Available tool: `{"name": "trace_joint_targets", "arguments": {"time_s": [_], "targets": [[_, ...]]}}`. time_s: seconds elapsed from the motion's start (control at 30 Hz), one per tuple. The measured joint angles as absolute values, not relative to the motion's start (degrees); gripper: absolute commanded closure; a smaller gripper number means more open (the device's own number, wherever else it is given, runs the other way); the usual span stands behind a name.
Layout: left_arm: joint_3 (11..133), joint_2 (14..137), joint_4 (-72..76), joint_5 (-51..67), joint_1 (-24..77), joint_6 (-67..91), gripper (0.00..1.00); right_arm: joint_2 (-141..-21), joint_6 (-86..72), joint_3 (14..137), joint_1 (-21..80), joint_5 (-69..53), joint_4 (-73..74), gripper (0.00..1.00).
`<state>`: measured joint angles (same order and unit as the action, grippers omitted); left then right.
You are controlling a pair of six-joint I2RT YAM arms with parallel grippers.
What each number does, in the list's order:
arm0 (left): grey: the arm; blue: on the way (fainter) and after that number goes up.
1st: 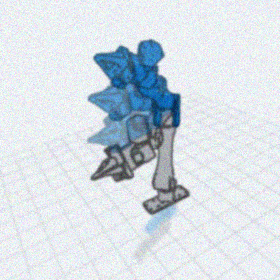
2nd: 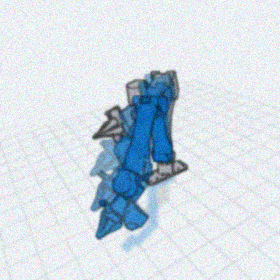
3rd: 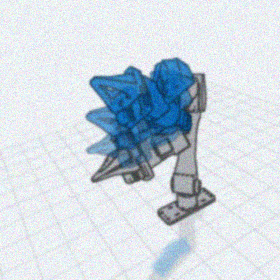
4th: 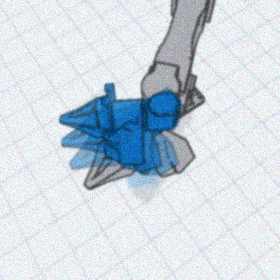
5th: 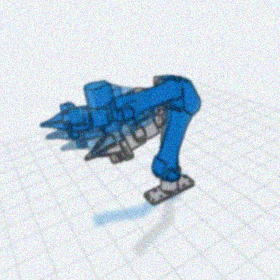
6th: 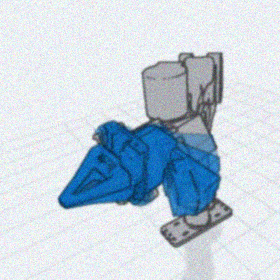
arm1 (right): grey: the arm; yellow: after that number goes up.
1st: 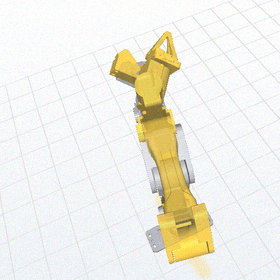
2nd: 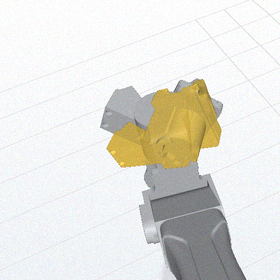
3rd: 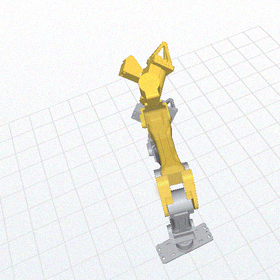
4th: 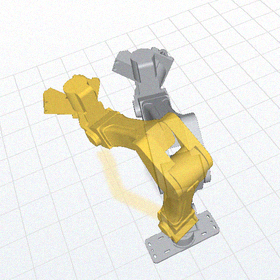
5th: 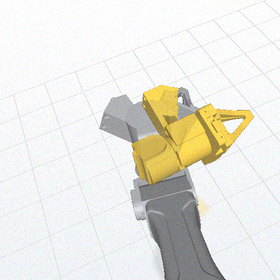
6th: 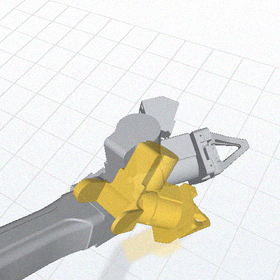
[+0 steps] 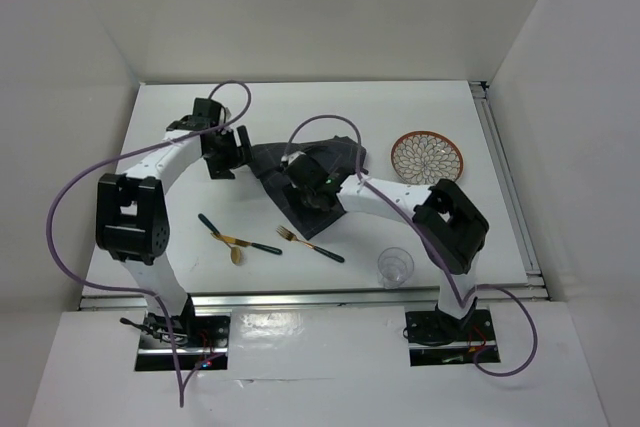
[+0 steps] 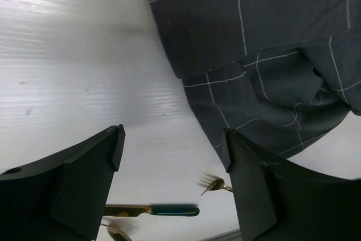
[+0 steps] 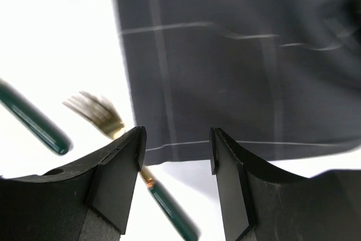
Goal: Set the dinner table for one person
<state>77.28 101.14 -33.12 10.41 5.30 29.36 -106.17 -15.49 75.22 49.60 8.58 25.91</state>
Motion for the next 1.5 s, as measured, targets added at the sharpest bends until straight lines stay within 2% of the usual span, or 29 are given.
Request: {"name": "trace_joint_targets", "arguments": {"time_s": [0.2, 0.53, 0.67, 0.7, 0.73, 0.83, 0.87, 1.0, 1.03, 1.2, 1.5], "targets": [[78.5, 107.2, -32.2, 13.5, 5.9, 32.1, 0.1, -107.9, -14.6, 75.2, 52.2, 6.5, 25.7, 0.4], [83.4, 115.4, -31.0, 15.4, 5.9, 36.1, 0.19, -111.3, -14.4, 75.3, 53.8, 5.1, 25.5, 0.39], [84.4, 116.6, -30.9, 15.5, 6.0, 36.7, 0.26, -112.3, -14.2, 75.3, 54.4, 5.3, 25.5, 0.39], [85.0, 117.0, -30.8, 15.5, 6.1, 36.9, 0.28, -112.3, -14.2, 75.4, 54.4, 5.4, 25.5, 0.4], [85.5, 117.5, -30.6, 15.4, 6.2, 37.1, 0.36, -112.4, -14.2, 75.5, 54.4, 5.6, 25.4, 0.42], [86.2, 118.3, -30.0, 15.3, 6.4, 37.8, 0.51, -112.6, -14.2, 75.6, 54.5, 6.3, 25.2, 0.62], [86.3, 118.3, -30.0, 15.3, 6.5, 38.0, 0.66, -112.7, -14.2, 75.7, 54.5, 6.5, 25.2, 0.65], [88.9, 119.2, -30.8, 15.1, 6.6, 37.9, 0.9, -112.9, -14.7, 75.9, 54.5, 7.1, 24.9, 0.81], [89.9, 119.4, -31.1, 15.0, 6.6, 37.9, 1.0, -113.0, -14.6, 76.0, 54.5, 7.3, 24.9, 0.86], [95.1, 119.9, -33.0, 14.7, 6.7, 37.9, 1.0, -113.3, -14.7, 76.3, 54.5, 7.8, 25.0, 1.0], [99.8, 119.8, -37.2, 13.8, 6.7, 38.0, 1.0, -113.1, -14.7, 76.3, 54.2, 10.1, 25.2, 1.0]]}}
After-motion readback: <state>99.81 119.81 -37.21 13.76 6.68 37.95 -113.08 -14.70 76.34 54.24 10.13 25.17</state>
